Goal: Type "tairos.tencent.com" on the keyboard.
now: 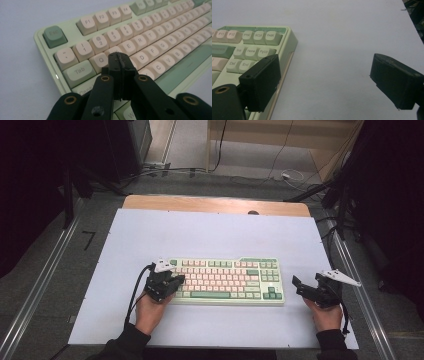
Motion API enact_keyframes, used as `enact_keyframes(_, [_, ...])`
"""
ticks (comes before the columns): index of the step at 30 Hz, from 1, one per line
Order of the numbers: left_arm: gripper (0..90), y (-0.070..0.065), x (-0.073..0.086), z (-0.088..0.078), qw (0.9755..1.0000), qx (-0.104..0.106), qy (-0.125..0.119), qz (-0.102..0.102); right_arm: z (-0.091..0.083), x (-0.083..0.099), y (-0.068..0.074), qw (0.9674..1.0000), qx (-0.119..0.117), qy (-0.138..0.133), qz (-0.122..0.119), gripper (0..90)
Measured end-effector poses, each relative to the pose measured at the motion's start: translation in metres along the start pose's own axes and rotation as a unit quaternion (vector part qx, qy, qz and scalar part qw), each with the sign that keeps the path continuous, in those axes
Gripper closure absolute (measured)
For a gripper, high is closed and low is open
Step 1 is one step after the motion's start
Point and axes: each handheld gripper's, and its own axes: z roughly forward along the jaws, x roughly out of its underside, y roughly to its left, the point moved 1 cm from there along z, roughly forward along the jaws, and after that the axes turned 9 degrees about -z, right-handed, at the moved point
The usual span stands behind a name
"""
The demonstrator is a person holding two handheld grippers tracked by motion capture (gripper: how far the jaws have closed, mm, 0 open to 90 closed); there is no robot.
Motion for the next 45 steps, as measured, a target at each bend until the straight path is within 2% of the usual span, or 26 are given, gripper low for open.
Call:
enact_keyframes(3, [90.0,0.000,0.000,0.000,1.0000,0.004,-0.001,-0.002,0.000,0.000,0.000,1.0000,0.000,0.001,-0.001,8.1])
enact_keyframes(4, [90.0,0.000,0.000,-0.002,0.9999,0.010,-0.011,-0.005,0.000,0.000,0.000,1.0000,0.000,0.001,-0.001,8.1])
enact_keyframes(5, [79.5,0.000,-0.002,-0.009,0.9989,0.009,-0.045,-0.009,0.000,0.000,0.000,1.0000,-0.001,0.000,0.000,8.1])
enact_keyframes(8, [55.2,0.005,-0.005,-0.022,0.9944,0.010,-0.102,-0.025,0.000,0.000,0.000,1.0000,-0.001,-0.001,0.000,8.1])
enact_keyframes(10, [42.3,0.010,-0.007,-0.026,0.9925,0.016,-0.115,-0.040,0.000,0.000,0.000,1.0000,-0.001,0.000,0.001,8.1])
enact_keyframes(12, [34.9,0.013,-0.007,-0.026,0.9918,0.015,-0.117,-0.049,0.000,-0.001,0.001,1.0000,-0.004,-0.002,-0.001,8.1])
enact_keyframes(14, [32.3,0.019,-0.006,-0.026,0.9913,-0.002,-0.117,-0.060,-0.001,-0.002,0.004,1.0000,-0.006,-0.005,-0.003,8.1])
enact_keyframes(19, [30.6,0.023,-0.005,-0.024,0.9901,-0.024,-0.125,-0.060,-0.001,-0.006,0.013,0.9998,-0.016,-0.010,-0.009,8.4])
enact_keyframes(23, [30.6,0.022,-0.003,-0.022,0.9893,-0.030,-0.129,-0.060,0.001,-0.010,0.022,0.9993,-0.029,-0.016,-0.018,12.0])
enact_keyframes(25, [30.7,0.021,-0.002,-0.022,0.9893,-0.031,-0.131,-0.058,0.002,-0.014,0.031,0.9984,-0.047,-0.017,-0.027,16.6])
enact_keyframes(26, [30.8,0.021,-0.002,-0.022,0.9891,-0.033,-0.132,-0.056,0.003,-0.018,0.040,0.9968,-0.071,-0.022,-0.032,26.1])
enact_keyframes(27, [30.8,0.021,-0.002,-0.022,0.9891,-0.033,-0.132,-0.055,0.003,-0.018,0.040,0.9968,-0.071,-0.022,-0.032,26.1])
enact_keyframes(28, [30.9,0.021,-0.002,-0.022,0.9891,-0.033,-0.132,-0.056,0.005,-0.023,0.051,0.9948,-0.090,-0.025,-0.041,37.9])
enact_keyframes(29, [30.9,0.021,-0.002,-0.022,0.9891,-0.033,-0.132,-0.056,0.005,-0.023,0.051,0.9948,-0.090,-0.025,-0.041,37.9])
enact_keyframes(30, [31.0,0.021,-0.002,-0.022,0.9891,-0.034,-0.133,-0.055,0.007,-0.027,0.062,0.9924,-0.111,-0.023,-0.046,49.7])
enact_keyframes(31, [31.0,0.021,-0.002,-0.022,0.9890,-0.034,-0.133,-0.056,0.007,-0.027,0.062,0.9924,-0.111,-0.023,-0.046,49.7])
enact_keyframes(32, [31.2,0.021,-0.002,-0.022,0.9887,-0.034,-0.134,-0.057,0.008,-0.029,0.068,0.9913,-0.119,-0.022,-0.050,55.7])
enact_keyframes(33, [31.7,0.021,-0.002,-0.023,0.9887,-0.034,-0.134,-0.057,0.010,-0.031,0.075,0.9902,-0.127,-0.021,-0.054,61.8])
enact_keyframes(34, [31.7,0.021,-0.002,-0.022,0.9887,-0.034,-0.134,-0.057,0.014,-0.036,0.089,0.9875,-0.143,-0.015,-0.065,74.4])
enact_keyframes(35, [31.9,0.021,-0.002,-0.022,0.9888,-0.035,-0.134,-0.056,0.016,-0.038,0.096,0.9859,-0.152,-0.013,-0.069,80.0])
enact_keyframes(36, [31.9,0.021,-0.002,-0.022,0.9888,-0.035,-0.133,-0.056,0.016,-0.038,0.096,0.9859,-0.152,-0.013,-0.069,80.0])
enact_keyframes(37, [31.9,0.021,-0.002,-0.022,0.9889,-0.036,-0.133,-0.056,0.018,-0.040,0.103,0.9841,-0.161,-0.010,-0.074,84.3])
enact_keyframes(38, [32.2,0.021,-0.002,-0.022,0.9889,-0.036,-0.133,-0.056,0.023,-0.045,0.119,0.9805,-0.176,-0.004,-0.087,87.3])
enact_keyframes(43, [32.6,0.021,-0.002,-0.021,0.9894,-0.037,-0.130,-0.053,0.037,-0.054,0.156,0.9731,-0.202,0.013,-0.110,87.4])
enact_keyframes(44, [32.6,0.021,-0.002,-0.021,0.9894,-0.036,-0.130,-0.053,0.037,-0.054,0.156,0.9731,-0.202,0.013,-0.110,87.4])
enact_keyframes(45, [32.8,0.021,-0.002,-0.021,0.9894,-0.036,-0.130,-0.054,0.044,-0.056,0.169,0.9709,-0.206,0.024,-0.121,87.4])
